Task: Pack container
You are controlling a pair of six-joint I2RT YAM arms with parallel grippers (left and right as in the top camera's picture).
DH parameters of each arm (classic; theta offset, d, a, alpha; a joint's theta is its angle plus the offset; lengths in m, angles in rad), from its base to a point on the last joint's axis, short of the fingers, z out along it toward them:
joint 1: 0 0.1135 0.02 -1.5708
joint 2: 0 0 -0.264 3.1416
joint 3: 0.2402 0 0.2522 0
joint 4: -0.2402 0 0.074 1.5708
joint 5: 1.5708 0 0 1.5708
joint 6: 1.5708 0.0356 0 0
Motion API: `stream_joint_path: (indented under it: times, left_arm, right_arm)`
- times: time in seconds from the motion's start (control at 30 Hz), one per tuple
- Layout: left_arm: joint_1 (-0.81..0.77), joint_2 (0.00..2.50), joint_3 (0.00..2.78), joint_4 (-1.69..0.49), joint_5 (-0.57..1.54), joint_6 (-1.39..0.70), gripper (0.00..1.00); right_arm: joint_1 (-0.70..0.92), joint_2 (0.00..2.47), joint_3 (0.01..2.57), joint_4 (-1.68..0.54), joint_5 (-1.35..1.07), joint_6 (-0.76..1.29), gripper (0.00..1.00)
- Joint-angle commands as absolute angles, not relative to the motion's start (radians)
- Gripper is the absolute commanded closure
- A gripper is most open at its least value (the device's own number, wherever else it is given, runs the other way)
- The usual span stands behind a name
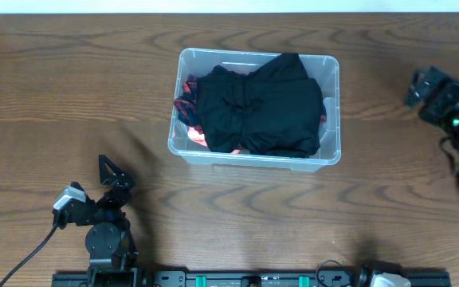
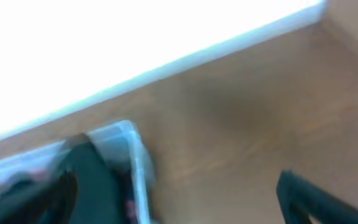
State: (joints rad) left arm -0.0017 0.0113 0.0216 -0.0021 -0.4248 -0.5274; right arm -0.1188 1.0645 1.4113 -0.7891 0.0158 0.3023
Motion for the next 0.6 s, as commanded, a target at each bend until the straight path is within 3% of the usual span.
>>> stream_joint_path:
  times: [0.0,0.23,0.57]
  left_arm:
    - [0.002,0.012,0.005,-0.041,-0.426,-0.529,0.02]
    - [0.002,0.012,0.005,-0.041,-0.427,-0.529,0.02]
    - [0.002,0.012,0.005,-0.041,-0.426,-0.529,0.03]
  right_arm:
    - [-0.002,0.961,1.31,-0.607,0.202,0.298,0.01]
    - [0.007,0.694,0.985,-0.092,0.13,0.299,0.01]
    - [-0.006,0.349,0.626,0.142,0.195,0.299,0.01]
